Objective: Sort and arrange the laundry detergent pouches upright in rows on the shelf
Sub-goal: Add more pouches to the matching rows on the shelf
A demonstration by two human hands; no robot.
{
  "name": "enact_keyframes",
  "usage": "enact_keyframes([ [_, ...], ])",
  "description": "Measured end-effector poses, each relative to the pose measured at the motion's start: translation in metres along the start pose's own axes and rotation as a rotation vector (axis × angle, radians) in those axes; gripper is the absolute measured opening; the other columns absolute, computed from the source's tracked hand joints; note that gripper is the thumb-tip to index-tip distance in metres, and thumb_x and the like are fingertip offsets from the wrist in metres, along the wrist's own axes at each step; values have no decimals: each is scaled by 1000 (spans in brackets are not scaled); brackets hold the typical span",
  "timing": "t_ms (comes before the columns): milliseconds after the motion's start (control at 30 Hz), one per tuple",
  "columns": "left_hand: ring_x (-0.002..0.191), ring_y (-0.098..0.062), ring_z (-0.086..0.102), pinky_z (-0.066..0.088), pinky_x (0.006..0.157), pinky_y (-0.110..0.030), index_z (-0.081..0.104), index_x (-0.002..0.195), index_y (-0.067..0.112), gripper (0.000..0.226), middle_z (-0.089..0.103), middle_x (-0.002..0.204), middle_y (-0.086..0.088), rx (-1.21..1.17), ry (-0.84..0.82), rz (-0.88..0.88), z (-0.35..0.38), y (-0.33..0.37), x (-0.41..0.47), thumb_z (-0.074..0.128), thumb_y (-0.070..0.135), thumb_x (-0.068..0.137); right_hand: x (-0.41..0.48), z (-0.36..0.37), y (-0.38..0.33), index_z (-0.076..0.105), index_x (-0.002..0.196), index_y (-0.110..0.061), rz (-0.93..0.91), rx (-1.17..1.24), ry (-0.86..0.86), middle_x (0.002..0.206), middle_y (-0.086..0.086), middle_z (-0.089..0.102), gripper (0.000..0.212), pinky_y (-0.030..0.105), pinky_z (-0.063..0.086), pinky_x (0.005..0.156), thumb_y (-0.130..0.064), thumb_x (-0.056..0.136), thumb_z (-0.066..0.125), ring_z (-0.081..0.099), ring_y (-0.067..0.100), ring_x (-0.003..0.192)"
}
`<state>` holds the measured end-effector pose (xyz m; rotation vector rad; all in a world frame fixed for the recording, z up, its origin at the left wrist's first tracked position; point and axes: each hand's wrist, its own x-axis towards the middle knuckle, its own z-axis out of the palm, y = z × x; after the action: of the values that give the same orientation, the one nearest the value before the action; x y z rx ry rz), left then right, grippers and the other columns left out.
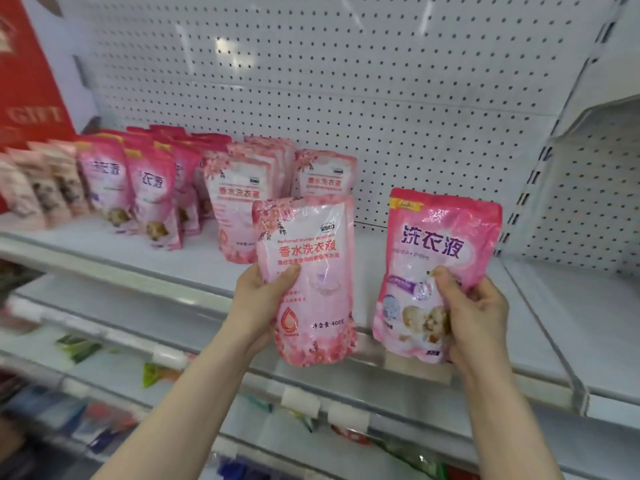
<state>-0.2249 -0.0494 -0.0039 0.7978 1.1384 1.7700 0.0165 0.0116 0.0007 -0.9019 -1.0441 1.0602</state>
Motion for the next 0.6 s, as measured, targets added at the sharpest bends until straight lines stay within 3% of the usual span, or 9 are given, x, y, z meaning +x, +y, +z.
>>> enact_keyframes([
  [167, 83, -22, 73, 58, 60, -29, 65, 105, 10, 17, 76, 95, -7, 24, 44, 36, -87, 30, 14, 62, 5, 89, -26, 84, 24, 70, 96, -17, 0, 30, -38, 88, 1, 78, 10, 40, 62, 73, -11, 89, 69, 75, 23, 85],
  [333, 85, -22, 73, 58, 62, -30, 66, 107, 11, 20, 76, 96, -6, 52, 109, 50, -156, 50, 30, 63, 7, 88, -43, 153, 43, 73, 90, -20, -15, 18, -65, 93, 6, 77, 10, 56, 57, 86, -11, 88, 71, 73, 33, 93],
  [600, 87, -22, 73, 59, 65, -30, 65, 109, 13, 22, 75, 99, -5, 17, 194, 83, -205, 70, 61, 63, 7, 87, -34, 222, 49, 71, 96, -16, -27, 18, -175, 91, 4, 77, 10, 40, 61, 75, -10, 89, 70, 74, 27, 88],
])
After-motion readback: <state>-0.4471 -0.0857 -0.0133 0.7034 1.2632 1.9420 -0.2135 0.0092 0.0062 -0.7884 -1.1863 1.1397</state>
